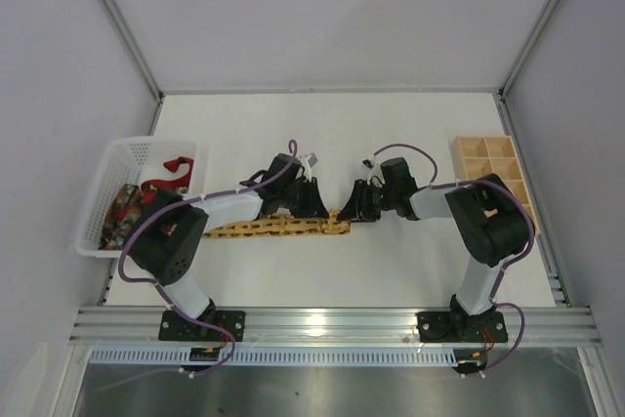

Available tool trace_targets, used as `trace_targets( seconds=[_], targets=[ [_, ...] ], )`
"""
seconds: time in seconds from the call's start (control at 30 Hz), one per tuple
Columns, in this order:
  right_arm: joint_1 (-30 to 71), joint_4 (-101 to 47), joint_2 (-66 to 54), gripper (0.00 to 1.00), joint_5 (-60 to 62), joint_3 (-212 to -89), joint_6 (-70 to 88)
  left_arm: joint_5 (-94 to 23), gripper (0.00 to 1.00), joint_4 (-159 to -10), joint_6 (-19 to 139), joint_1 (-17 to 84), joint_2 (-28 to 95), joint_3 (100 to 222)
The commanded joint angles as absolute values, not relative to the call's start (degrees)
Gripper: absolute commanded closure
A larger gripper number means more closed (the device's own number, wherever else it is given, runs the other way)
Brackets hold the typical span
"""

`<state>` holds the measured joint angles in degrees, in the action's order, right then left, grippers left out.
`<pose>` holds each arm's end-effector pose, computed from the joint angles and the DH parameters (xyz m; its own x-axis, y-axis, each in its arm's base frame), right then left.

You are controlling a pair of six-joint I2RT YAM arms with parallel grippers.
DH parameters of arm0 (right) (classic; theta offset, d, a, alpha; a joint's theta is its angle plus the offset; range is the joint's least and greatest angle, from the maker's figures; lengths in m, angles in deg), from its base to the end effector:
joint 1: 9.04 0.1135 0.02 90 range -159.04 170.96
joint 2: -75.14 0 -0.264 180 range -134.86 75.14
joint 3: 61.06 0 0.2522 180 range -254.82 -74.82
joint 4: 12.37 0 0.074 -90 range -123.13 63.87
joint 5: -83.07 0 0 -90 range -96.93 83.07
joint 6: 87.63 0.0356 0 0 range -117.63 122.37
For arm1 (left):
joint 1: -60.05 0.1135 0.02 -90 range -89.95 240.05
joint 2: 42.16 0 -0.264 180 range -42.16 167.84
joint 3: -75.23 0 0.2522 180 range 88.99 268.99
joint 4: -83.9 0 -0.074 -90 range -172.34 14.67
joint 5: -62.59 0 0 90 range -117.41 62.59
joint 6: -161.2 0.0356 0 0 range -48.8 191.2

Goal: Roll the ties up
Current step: Roll the tie

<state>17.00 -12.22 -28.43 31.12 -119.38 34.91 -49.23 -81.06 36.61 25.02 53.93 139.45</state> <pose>0.2882 0.1653 0.1187 -0.9327 0.0157 -0.3602 -0.2786 0.6027 0.7477 0.2670 -0.2033 0.1647 -0.9128 -0.0037 -0.4083 0.2704 0.7438 -0.6113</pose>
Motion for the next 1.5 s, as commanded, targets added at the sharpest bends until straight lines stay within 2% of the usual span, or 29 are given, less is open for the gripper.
trace_targets(
  seconds=[0.0, 0.13, 0.27, 0.37, 0.53, 0.8, 0.93, 0.97, 1.03, 1.07, 1.13, 1.17, 1.23, 1.47],
  targets=[
    [17.68, -16.55, -26.82, 0.64, 29.20, -121.05, 34.54, -50.87, 0.84, -84.62, 35.95, 24.80, 53.46, 138.74],
    [18.21, -17.95, -26.29, 0.63, 29.11, -121.84, 34.54, -50.87, 0.85, -85.59, 35.78, 24.80, 55.74, 138.74],
    [18.29, -21.55, -25.15, 0.50, 28.32, -122.29, 34.02, -50.17, 0.86, -85.94, 35.87, 24.98, 57.76, 138.65],
    [17.68, -22.61, -24.01, 0.45, 28.41, -121.14, 33.49, -50.26, 0.87, -86.64, 35.78, 24.89, 57.94, 137.95],
    [17.15, -20.69, -23.92, 0.43, 31.21, -118.07, 34.37, -50.17, 0.87, -86.99, 35.78, 24.89, 57.42, 136.80],
    [17.68, -16.64, -25.23, 0.46, 31.92, -116.22, 38.22, -49.99, 0.87, -86.73, 36.22, 24.89, 55.31, 134.96],
    [17.94, -13.92, -26.11, 0.53, 32.36, -115.96, 40.60, -49.29, 0.87, -86.99, 36.04, 24.98, 54.78, 133.90],
    [17.86, -13.83, -25.94, 0.59, 32.19, -116.04, 40.78, -48.94, 0.87, -87.17, 35.87, 24.98, 55.21, 133.55],
    [17.77, -14.26, -25.07, 0.65, 31.84, -116.22, 40.87, -48.76, 0.87, -87.52, 35.95, 24.89, 56.00, 133.46],
    [17.77, -14.96, -24.80, 0.72, 31.92, -116.57, 40.78, -49.46, 0.87, -87.69, 35.69, 24.89, 56.53, 133.64],
    [17.77, -17.07, -24.18, 0.78, 31.40, -117.88, 40.52, -49.73, 0.87, -89.10, 35.34, 24.63, 57.68, 133.90],
    [17.77, -20.38, -23.31, 0.90, 30.96, -118.41, 39.74, -49.64, 0.88, -89.28, 34.90, 24.37, 57.94, 134.08],
    [17.42, -24.27, -22.34, 1.00, 29.55, -120.26, 38.77, -49.29, 0.88, -89.02, 34.72, 23.23, 59.08, 135.74],
    [17.06, -47.45, -16.54, 1.00, 22.62, -125.18, 32.79, -48.76, 0.89, -89.71, 32.09, 16.46, 64.26, 142.59]
  ],
)
